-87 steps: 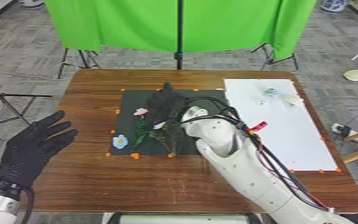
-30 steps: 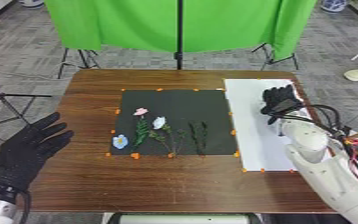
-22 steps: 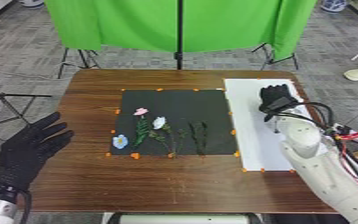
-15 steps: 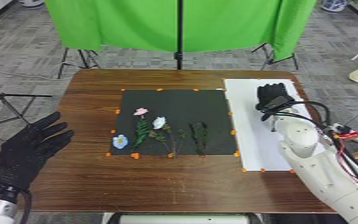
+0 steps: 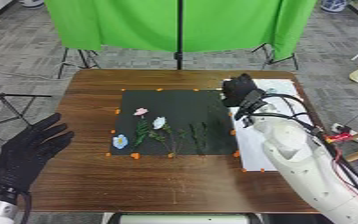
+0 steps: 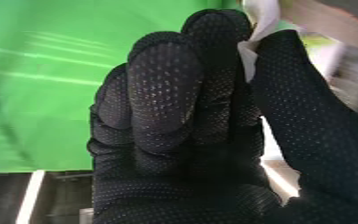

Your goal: Arrange flowers

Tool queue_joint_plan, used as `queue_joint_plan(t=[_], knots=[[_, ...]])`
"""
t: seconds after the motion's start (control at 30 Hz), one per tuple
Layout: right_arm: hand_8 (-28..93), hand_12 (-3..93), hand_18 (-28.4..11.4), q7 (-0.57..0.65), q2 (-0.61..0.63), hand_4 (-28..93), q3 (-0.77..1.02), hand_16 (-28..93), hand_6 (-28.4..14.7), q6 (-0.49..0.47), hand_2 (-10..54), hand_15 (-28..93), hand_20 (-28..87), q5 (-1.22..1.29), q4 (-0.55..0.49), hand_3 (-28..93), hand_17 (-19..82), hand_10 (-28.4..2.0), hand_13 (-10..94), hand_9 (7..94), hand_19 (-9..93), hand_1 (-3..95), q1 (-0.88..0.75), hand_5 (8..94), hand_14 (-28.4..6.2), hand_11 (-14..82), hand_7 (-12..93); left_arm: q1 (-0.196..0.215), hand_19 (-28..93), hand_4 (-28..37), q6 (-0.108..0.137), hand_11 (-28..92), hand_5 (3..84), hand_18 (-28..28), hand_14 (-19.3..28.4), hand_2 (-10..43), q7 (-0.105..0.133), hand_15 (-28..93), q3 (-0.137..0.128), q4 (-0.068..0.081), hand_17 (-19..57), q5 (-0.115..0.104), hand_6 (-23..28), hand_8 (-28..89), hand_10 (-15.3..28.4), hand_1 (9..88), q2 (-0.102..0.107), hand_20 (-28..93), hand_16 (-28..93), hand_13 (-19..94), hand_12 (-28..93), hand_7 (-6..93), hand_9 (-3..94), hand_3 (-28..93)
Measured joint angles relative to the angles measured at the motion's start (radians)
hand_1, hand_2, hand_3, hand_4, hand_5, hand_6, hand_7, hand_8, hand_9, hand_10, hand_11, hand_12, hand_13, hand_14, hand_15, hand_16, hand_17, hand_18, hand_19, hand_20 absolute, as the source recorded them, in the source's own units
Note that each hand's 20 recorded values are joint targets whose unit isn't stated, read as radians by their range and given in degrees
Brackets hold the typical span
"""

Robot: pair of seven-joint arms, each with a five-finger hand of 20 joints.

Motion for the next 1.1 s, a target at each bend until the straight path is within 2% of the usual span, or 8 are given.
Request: queue_joint_plan(t=[0.23,0.67,1.1], knots=[[-9,37.0,-15.5,-0.045,-0.068,-28,-0.13,30,3.8,-0.028,-9.5,50,38,-0.004,0.023,81,34,-1.8,87,90.6,80,45.7,0.066,77.7,0.2,26.9,38,-0.002,49,-24.5,0.0,27,37.8,22.6,16.6,-1.7,-0.002,36,0.006,0.0,-7.6,0.0,3.1,-9,13.5,25.9,0.0,5,-2,27,12,19.5,32.3,69],[-9,37.2,-15.5,-0.069,-0.111,-28,-0.143,30,3.9,-0.05,-9.4,51,38,-0.026,0.02,81,34,-1.8,87,90.4,80,45.7,0.053,77.3,0.1,26.8,38,-0.003,49,-24.6,0.0,28,37.9,22.6,16.5,-2.1,-0.003,36,0.006,0.001,-7.6,0.0,3.1,-9,13.3,25.7,0.003,5,-2,27,13,19.8,32.4,70],[-10,37.8,-15.4,-0.056,-0.132,-28,-0.214,30,3.9,-0.038,-9.1,52,39,-0.038,0.016,80,33,-1.7,86,90.0,80,46.0,0.045,76.9,0.2,26.6,38,-0.021,49,-25.7,-0.003,28,38.3,22.3,16.2,-2.9,-0.014,37,0.006,0.006,-7.5,0.0,2.7,-10,13.2,25.2,0.009,5,-1,28,13,20.5,32.5,71]])
